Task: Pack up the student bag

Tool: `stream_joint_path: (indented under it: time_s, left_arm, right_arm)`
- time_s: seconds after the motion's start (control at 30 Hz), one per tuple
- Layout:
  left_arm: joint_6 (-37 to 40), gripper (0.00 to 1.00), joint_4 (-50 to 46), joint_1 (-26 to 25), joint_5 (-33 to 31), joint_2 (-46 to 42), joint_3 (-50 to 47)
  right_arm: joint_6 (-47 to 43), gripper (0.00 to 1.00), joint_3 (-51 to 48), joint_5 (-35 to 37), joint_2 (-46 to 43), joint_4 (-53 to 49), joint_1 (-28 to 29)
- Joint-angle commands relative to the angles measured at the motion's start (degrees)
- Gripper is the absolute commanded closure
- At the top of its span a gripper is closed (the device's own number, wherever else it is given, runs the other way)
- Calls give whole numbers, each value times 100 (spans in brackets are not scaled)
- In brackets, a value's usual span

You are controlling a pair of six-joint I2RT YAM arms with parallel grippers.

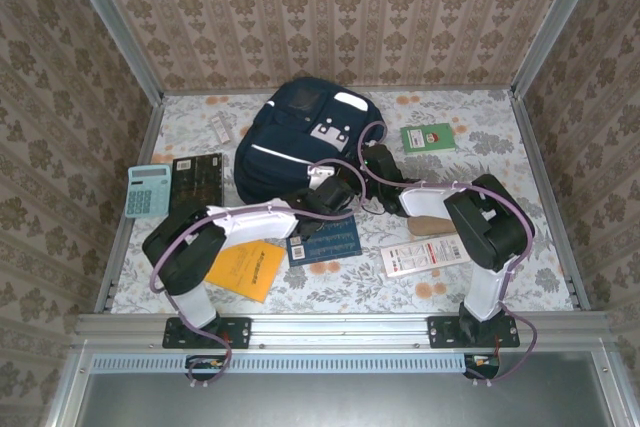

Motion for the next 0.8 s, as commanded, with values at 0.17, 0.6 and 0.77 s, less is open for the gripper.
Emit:
stream_joint_path:
  time_s: [0.17,0.6,0.77]
  left_arm:
    - [140,100,-401,359,-210,-938,-660]
    - [826,100,-400,1683,425,-2514,-1942]
    - [1182,100,-139,1730,992,-2889,-2056]
  right_arm:
    - [-334,100,-174,523,-407,-338,-554]
    - [-614,100,-208,423,-590,-512,-1217]
    - [-643,51,-211,222,-945,-839,-1120]
